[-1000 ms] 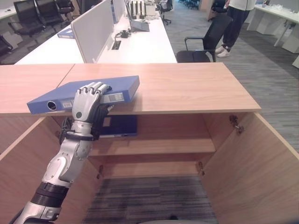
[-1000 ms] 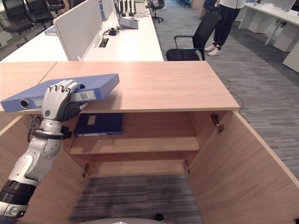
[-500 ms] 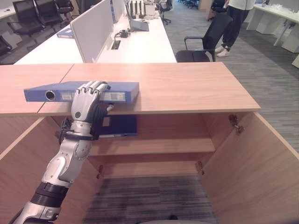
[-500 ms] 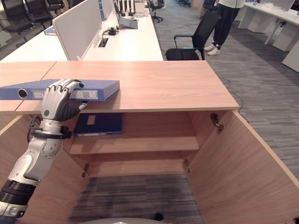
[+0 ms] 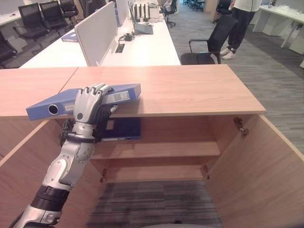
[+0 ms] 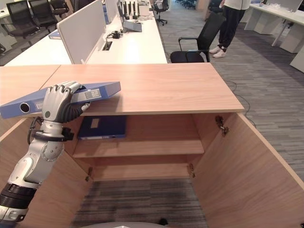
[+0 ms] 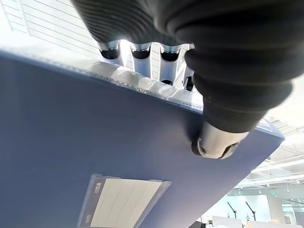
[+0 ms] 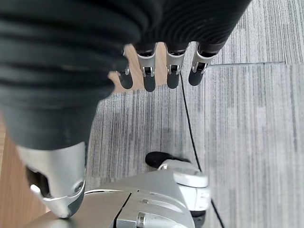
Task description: Put the empty folder in the office cabinet
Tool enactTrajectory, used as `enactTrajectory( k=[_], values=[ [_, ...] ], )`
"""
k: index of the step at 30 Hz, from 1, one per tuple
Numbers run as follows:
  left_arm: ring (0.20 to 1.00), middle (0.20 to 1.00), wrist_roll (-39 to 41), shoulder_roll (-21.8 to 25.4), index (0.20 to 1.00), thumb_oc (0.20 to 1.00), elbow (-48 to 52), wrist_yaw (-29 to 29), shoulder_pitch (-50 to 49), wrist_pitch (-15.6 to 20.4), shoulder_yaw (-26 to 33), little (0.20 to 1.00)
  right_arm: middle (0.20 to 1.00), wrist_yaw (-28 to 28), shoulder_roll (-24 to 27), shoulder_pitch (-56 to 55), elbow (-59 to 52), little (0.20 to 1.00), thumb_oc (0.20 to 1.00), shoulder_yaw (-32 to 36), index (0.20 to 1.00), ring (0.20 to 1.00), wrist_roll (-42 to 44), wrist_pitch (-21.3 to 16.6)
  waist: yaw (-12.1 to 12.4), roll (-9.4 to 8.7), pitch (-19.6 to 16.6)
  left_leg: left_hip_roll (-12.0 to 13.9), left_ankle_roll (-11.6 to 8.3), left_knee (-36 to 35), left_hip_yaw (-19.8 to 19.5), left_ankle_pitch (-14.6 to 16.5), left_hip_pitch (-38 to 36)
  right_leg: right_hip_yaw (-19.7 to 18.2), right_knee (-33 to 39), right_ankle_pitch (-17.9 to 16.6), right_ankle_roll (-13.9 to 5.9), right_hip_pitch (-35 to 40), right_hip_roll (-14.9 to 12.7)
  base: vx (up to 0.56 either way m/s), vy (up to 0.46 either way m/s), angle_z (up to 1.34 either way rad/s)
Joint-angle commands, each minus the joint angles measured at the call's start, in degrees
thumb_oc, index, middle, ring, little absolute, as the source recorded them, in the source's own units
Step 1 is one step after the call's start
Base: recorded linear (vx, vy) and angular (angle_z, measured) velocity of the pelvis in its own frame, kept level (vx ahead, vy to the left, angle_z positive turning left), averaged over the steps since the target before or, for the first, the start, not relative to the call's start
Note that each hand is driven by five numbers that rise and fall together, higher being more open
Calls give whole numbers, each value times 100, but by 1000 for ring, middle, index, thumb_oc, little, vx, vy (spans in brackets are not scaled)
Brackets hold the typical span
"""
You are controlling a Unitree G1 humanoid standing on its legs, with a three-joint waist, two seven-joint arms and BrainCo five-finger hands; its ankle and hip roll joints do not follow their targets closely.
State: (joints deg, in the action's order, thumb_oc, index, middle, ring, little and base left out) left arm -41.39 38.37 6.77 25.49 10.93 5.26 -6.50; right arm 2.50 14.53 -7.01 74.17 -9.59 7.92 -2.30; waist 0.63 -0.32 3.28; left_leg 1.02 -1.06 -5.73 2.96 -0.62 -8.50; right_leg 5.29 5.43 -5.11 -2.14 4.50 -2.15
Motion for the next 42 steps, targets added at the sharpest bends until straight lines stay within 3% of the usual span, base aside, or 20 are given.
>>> enactTrajectory(
  k=[1,7,14,23,26,34,42],
  values=[
    [200,200,325,59,200,200,142,62,428,-18,316,200,1000,36,-52,250,94,1000,1000,-141,1000,1000,151,-106,-2,-166,121,44,-93,73,-64,254,4,-96,-417,717,-528,455,-364,0,0,0],
    [200,200,614,18,200,200,266,113,646,-1,462,200,1000,25,-48,268,62,1000,1000,-182,1000,1000,144,-100,-21,-163,103,47,-102,73,-46,252,-11,-96,-414,716,-527,474,-368,0,0,0],
    [200,200,1115,279,200,200,444,294,1490,29,714,200,1000,-88,-5,312,25,1000,1000,-298,1000,1000,134,-68,-45,-105,43,61,-132,73,-59,261,-31,-74,-415,751,-534,503,-366,-5,-2,0],
    [200,200,2456,428,200,200,1233,454,2396,426,1101,200,1000,-179,83,364,154,1000,1000,-399,1000,1000,52,3,-14,24,-76,44,-169,73,-145,183,7,4,-404,758,-531,504,-364,-15,-9,2],
    [200,200,2749,397,200,200,1461,431,2383,528,1194,200,1000,-175,94,407,234,1000,1000,-359,1000,1000,40,49,22,45,-64,32,-166,73,-187,125,40,41,-417,735,-520,492,-360,-48,-16,9],
    [200,200,4723,-54,200,200,1863,-195,1896,1080,1214,200,1000,-193,173,489,336,1000,1000,-137,1000,1000,169,163,84,107,-31,22,-169,73,-300,85,64,129,-426,765,-486,524,-350,-18,-13,8],
    [200,200,6069,-462,200,200,1905,-714,1050,1183,1257,200,1000,-187,169,712,-88,1000,1000,28,1000,1000,693,37,144,124,-5,43,-175,73,-357,60,77,184,-396,768,-459,553,-346,-13,-5,7]
  ],
)
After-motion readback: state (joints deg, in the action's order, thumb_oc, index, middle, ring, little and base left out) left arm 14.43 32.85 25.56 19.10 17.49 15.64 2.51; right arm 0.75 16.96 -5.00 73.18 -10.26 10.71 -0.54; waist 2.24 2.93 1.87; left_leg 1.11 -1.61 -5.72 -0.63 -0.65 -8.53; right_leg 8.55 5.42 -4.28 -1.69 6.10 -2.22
